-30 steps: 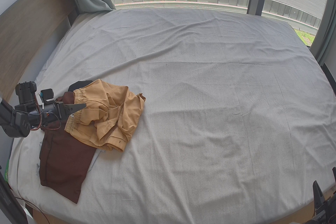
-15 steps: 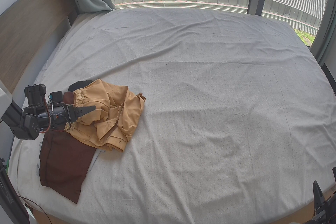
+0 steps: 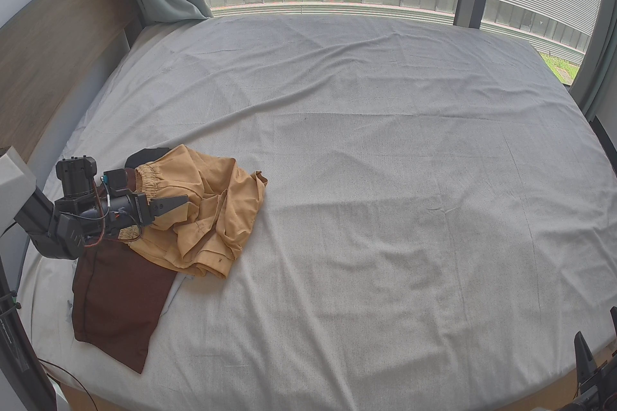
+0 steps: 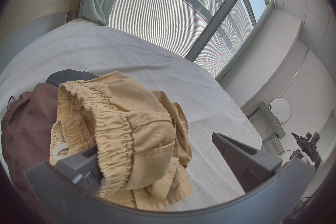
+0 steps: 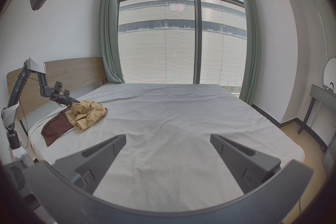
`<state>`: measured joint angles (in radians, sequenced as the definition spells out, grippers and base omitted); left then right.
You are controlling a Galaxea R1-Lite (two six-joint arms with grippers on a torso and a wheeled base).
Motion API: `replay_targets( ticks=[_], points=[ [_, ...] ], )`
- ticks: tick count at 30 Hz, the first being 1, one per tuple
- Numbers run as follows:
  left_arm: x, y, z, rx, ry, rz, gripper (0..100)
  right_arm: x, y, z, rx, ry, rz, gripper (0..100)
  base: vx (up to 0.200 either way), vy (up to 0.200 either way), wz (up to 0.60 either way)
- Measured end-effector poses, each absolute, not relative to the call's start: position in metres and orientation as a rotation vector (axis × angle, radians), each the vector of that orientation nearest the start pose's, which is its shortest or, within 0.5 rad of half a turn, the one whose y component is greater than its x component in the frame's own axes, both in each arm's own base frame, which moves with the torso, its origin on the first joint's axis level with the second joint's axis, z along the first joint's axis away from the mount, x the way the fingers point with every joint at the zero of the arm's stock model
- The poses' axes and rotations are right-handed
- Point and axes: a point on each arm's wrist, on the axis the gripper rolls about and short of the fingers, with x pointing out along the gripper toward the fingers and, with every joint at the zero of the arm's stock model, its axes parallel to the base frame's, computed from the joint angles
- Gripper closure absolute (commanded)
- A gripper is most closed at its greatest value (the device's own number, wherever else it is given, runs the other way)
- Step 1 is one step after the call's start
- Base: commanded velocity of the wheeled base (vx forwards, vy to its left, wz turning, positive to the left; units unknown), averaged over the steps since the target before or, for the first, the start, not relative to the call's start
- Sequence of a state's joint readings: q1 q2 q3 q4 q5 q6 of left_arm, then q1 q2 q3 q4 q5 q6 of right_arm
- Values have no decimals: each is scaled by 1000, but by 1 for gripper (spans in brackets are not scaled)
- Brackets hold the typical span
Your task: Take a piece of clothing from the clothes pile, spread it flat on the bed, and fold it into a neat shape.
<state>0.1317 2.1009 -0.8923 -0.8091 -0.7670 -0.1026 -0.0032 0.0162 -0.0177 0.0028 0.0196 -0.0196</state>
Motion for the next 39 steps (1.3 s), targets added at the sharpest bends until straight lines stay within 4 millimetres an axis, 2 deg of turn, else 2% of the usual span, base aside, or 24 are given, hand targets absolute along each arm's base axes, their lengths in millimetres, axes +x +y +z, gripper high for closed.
replay_targets(
  ticks=[1,2,21,39],
  points=[
    [372,33,84,-275,401,-610,0,-23,1,80,-19,2,16,0,0,0,0],
    [372,32,83,-276,402,-610,100,-23,1,80,-19,2,16,0,0,0,0],
    [371,34,81,-320,421,-601,100,-23,1,80,-19,1,16,0,0,0,0],
    [328,29,87,-364,465,-590,100,-23,1,80,-19,1,14,0,0,0,0]
  ],
)
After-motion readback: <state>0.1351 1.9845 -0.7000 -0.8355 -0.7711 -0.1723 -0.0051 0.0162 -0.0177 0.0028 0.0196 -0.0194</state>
